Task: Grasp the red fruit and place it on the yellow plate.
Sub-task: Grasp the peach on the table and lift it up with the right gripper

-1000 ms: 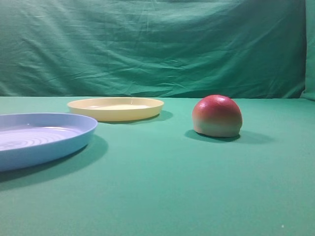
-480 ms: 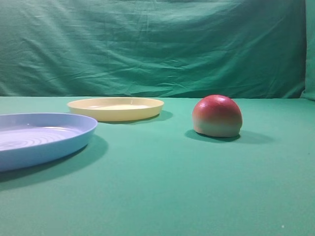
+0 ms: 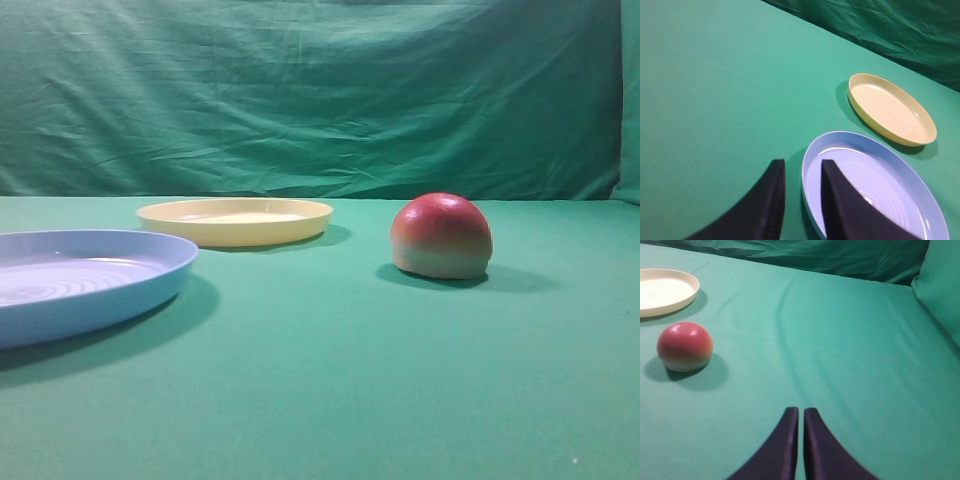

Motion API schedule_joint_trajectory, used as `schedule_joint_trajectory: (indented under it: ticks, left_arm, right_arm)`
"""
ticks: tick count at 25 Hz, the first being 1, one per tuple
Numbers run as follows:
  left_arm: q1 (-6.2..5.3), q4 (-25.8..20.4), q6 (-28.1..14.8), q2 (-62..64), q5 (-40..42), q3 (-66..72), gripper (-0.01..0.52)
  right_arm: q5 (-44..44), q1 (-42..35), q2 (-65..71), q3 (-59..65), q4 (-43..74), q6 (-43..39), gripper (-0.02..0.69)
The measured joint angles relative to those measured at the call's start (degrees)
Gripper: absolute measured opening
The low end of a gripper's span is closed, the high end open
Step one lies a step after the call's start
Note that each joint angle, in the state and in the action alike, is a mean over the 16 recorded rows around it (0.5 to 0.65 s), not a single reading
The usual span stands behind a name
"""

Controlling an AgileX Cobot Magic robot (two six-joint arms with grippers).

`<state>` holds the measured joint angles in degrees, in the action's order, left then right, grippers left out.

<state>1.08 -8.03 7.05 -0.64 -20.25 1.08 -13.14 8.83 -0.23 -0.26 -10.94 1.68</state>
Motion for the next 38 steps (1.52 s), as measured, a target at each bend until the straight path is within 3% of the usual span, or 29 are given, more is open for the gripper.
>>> schedule_joint_trajectory:
  ticks: [6,21,30,38]
  left_arm:
    - [0.0,0.0,0.0,0.0,0.0,0.0,0.157]
    - [0.0,0.0,0.0,0.0,0.0,0.0,0.157]
    - [0.0,0.0,0.0,0.0,0.0,0.0,0.157]
    - [0.0,0.0,0.0,0.0,0.0,0.0,0.157]
  right_arm:
    - [-1.2,0.0,5.5,-7.1,-4.2,2.9,0.0]
    - [-24.2,0.8,40.5,-29.6,-7.1,16.4,0.0]
    - [-25.8,7.5,59.7,-39.1,-9.5,21.0,0.0]
    - [-25.9,15.8,75.7,-50.3,-3.4,18.0,0.0]
